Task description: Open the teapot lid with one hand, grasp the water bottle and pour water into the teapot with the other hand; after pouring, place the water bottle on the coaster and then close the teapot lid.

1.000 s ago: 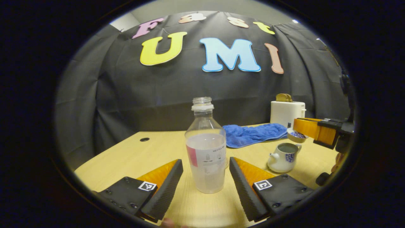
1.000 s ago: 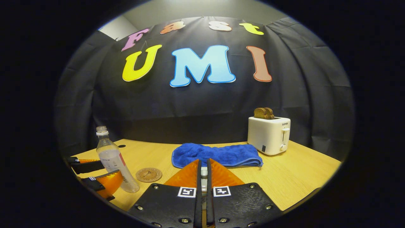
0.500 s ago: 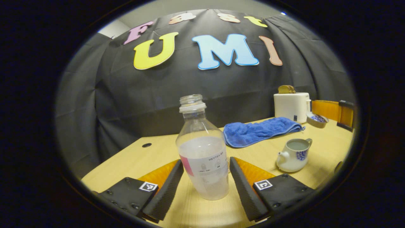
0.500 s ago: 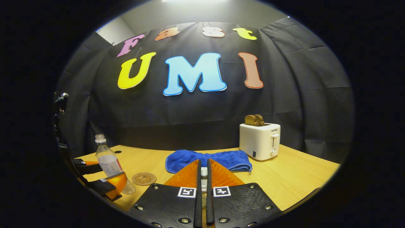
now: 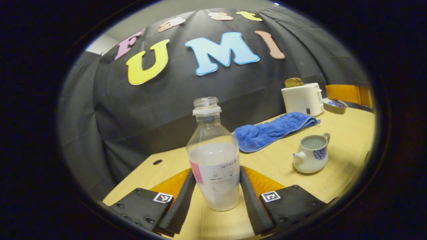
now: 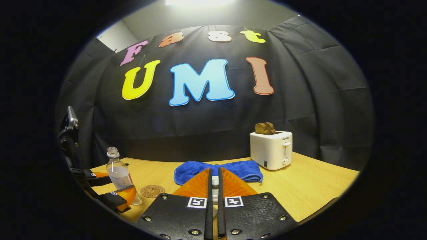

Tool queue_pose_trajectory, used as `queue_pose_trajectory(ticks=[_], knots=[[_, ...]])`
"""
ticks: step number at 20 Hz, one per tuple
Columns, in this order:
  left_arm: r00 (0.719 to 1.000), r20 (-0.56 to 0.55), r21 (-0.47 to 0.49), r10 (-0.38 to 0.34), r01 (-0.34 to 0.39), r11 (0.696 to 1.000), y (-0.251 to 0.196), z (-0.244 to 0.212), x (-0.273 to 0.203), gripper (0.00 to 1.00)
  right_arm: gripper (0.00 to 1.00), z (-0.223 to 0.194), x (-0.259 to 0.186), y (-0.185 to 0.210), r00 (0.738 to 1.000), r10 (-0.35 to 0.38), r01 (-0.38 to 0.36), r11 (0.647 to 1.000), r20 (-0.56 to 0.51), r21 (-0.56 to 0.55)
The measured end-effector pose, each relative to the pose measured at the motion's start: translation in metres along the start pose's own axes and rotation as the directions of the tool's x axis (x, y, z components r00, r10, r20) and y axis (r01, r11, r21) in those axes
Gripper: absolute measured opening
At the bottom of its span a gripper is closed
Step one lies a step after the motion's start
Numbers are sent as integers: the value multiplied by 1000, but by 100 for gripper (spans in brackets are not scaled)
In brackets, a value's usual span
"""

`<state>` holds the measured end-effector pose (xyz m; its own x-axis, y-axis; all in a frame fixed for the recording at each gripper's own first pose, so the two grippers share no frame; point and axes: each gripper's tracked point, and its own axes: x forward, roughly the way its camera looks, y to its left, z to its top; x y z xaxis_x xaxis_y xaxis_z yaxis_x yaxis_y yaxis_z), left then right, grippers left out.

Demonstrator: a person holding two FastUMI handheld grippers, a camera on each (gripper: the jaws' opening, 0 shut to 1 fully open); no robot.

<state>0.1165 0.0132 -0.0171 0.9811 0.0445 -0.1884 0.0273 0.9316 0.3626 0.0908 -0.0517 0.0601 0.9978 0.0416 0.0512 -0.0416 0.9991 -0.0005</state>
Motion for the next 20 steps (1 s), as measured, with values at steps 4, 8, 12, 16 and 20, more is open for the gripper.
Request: queue_pose_trajectory(ticks=[4, 8, 12, 16, 20], knots=[[1000, 16, 149, 20, -22, 989, 2, 12, 2, 88, 5, -7, -6, -19, 1000, -25, 25, 1000, -12, 6], [999, 31, 304, 42, -50, 951, -1, 21, 7, 88, 5, -14, -11, -35, 998, -47, 47, 999, -28, 14], [998, 51, 440, 46, -64, 896, -8, 33, 13, 89, 5, -21, -16, -51, 997, -69, 70, 997, -38, 25], [998, 62, 565, 28, -58, 823, -23, 40, 17, 88, 5, -33, -20, -63, 995, -75, 78, 996, -64, 36], [998, 64, 635, 17, -54, 771, -36, 43, 22, 88, 5, -36, -24, -72, 994, -85, 89, 995, -68, 48]])
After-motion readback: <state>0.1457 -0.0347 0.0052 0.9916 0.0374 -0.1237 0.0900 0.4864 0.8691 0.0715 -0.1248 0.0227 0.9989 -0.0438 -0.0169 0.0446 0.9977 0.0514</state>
